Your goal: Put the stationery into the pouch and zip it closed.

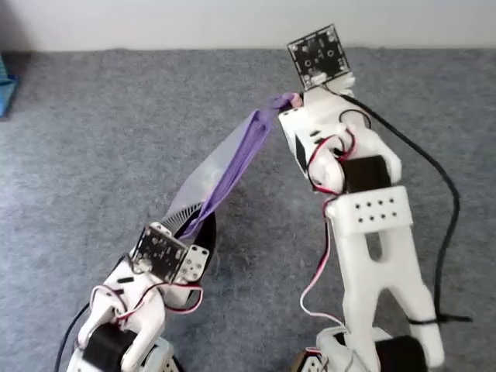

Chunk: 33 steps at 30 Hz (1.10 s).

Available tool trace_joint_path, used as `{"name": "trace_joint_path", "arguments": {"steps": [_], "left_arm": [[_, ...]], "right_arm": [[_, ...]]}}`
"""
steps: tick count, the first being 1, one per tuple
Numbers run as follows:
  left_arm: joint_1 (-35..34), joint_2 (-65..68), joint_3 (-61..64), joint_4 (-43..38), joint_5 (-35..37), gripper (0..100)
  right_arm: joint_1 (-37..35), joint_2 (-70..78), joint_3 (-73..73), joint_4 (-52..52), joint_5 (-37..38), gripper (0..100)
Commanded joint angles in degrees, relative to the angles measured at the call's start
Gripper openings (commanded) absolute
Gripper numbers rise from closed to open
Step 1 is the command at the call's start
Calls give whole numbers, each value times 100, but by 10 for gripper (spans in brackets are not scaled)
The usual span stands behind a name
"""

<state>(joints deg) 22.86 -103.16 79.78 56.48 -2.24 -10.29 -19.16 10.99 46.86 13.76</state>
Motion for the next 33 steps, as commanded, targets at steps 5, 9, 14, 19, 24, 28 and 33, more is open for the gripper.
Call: {"name": "trace_joint_path", "arguments": {"steps": [5, 9, 14, 19, 24, 28, 33], "left_arm": [[-211, -79, -163, 237, 97, 9], [-185, -79, -163, 167, 123, 17], [-229, -79, -198, 167, 211, 240], [-510, -70, -488, 185, 598, 378], [-1011, -70, -505, 193, 607, 378], [-1336, -70, -505, 193, 651, 378], [-1978, -70, -505, 176, 703, 378]], "right_arm": [[725, 488, -519, -444, -105, 7], [646, 365, -501, -418, -105, 7], [655, 374, -484, -22, 114, 7], [857, 391, -475, 13, 220, 8], [1059, 567, -475, 295, 211, 9], [1051, 602, -475, 1042, 132, 62], [1051, 576, -475, 1886, 79, 252]]}}
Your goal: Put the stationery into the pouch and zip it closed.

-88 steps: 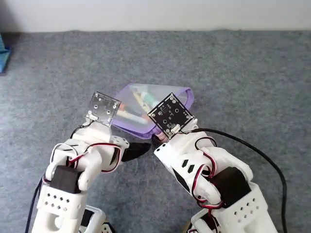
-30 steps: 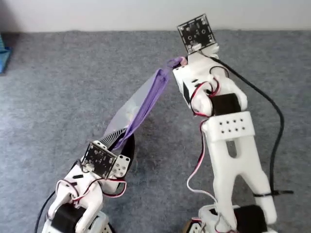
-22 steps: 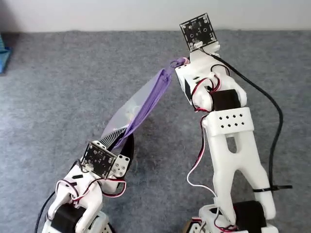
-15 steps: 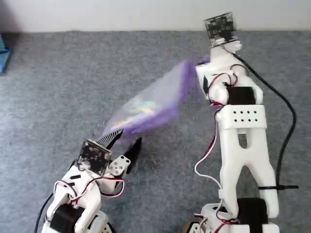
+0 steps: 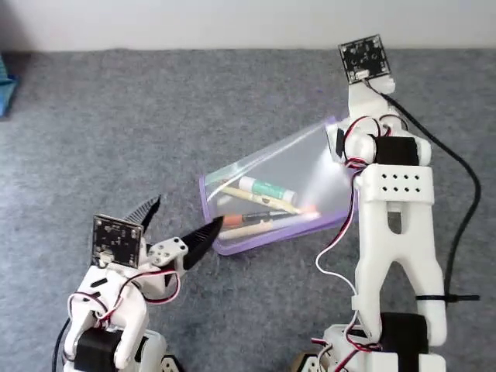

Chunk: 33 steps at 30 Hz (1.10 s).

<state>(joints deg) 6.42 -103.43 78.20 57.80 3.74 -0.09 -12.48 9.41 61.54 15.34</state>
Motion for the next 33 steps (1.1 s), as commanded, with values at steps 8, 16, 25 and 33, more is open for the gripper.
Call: {"name": "trace_joint_path", "arguments": {"steps": [8, 16, 25, 33], "left_arm": [[-1275, -44, -338, 492, 185, 378], [-1679, -44, -303, 1248, 185, 168], [-1644, -44, 75, 1248, 141, 13], [-1635, -53, 541, 1213, 176, 14]], "right_arm": [[-4, -453, -325, 1569, -818, 197], [31, -1165, -308, 2923, -1626, 30], [22, -2668, 343, 3266, -2462, 8], [31, -4998, 3587, 1727, -2558, 8]]}}
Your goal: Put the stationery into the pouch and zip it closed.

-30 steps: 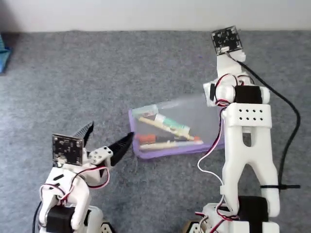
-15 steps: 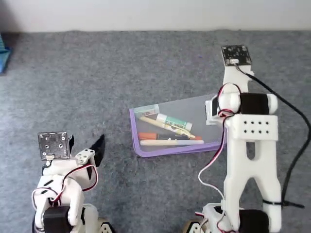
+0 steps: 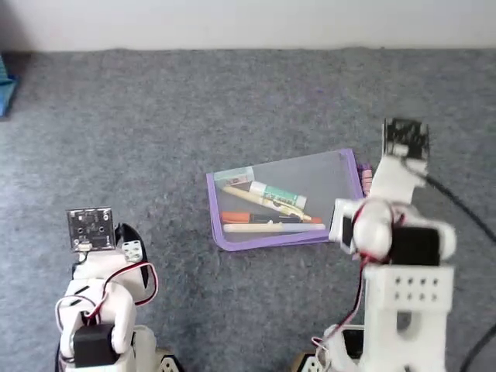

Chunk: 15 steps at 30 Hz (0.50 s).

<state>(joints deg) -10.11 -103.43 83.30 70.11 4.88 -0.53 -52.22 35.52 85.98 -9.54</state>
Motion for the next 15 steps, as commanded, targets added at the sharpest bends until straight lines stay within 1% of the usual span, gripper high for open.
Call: {"name": "trace_joint_path", "arguments": {"steps": [1, 5, 8, 11, 13, 15], "left_arm": [[18, -53, 110, -18, 62, 14], [-9, -53, 312, -18, 62, 14], [9, -53, 338, -18, 62, 14], [9, -53, 444, -26, 62, 14], [-18, -53, 629, -26, 62, 14], [-26, -53, 901, -26, 62, 14]], "right_arm": [[75, -1446, 1354, -980, -70, 8], [40, -3055, 2831, -1631, -70, 8], [66, -4066, 3684, -1666, -35, 8], [75, -4989, 4176, -1666, -35, 8], [31, -5262, 4422, -1710, -26, 8], [31, -5147, 4668, -1719, -26, 8]]}}
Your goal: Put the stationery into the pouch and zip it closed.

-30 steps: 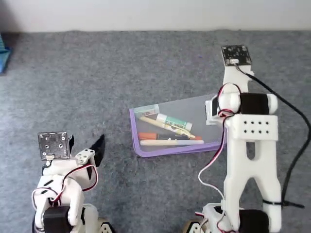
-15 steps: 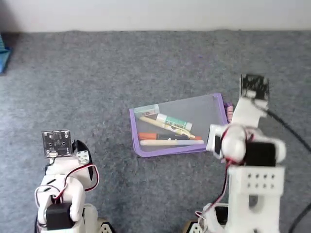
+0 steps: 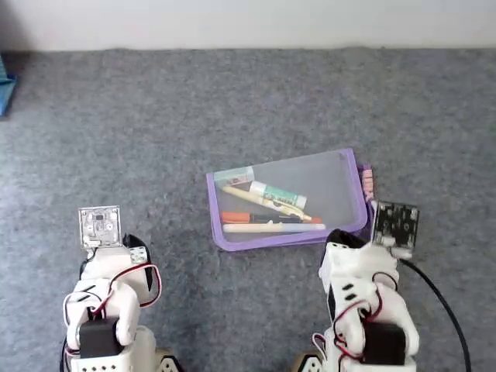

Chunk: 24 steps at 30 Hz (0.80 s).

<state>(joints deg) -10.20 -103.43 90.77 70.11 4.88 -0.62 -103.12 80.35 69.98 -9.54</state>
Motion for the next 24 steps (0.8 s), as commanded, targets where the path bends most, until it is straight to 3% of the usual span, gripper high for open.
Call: {"name": "trace_joint_path", "arguments": {"steps": [1, 17, 24], "left_arm": [[-18, -53, 268, -26, 62, 14], [9, -44, 576, 18, 62, 14], [0, -26, 576, 26, 62, 14]], "right_arm": [[40, 31, 299, -119, -26, 8], [66, -84, 1600, -57, -35, 8], [75, -84, 1609, 497, -44, 8]]}}
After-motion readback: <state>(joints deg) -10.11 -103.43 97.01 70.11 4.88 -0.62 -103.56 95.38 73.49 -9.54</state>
